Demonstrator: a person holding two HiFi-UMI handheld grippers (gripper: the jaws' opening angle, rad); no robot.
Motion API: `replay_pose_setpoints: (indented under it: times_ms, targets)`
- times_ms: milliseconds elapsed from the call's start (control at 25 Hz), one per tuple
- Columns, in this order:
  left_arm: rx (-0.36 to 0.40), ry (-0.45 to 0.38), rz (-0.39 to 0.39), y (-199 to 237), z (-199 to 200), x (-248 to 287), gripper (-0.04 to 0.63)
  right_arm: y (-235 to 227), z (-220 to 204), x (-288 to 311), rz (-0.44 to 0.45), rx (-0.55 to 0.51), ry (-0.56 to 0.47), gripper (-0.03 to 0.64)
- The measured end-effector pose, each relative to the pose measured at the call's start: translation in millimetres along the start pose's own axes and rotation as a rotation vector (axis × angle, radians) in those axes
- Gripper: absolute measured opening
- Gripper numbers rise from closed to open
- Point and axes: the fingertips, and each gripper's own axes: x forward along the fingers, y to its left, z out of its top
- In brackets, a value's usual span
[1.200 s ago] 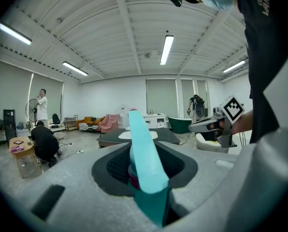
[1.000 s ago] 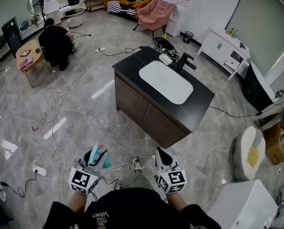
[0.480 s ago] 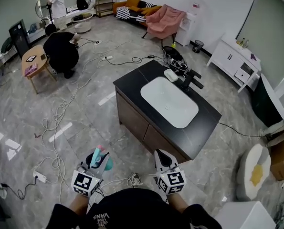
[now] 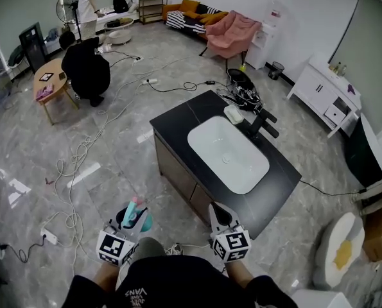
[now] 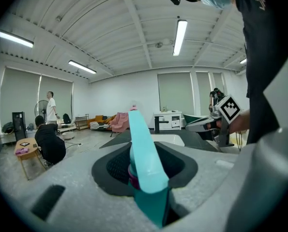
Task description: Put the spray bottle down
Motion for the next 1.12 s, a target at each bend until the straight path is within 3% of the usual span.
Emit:
replay_pose_setpoints:
  times_ms: [320, 1120]
  targets:
    - [-0.014, 0.029, -0.010, 43, -7, 34, 0.135, -9, -2, 47, -0.020, 0.044, 0.024, 0.002]
    - [0.067, -0.026, -0.275, 221, 24, 171, 0.133, -16, 58, 213, -0.264, 0.078, -0.009, 0.002]
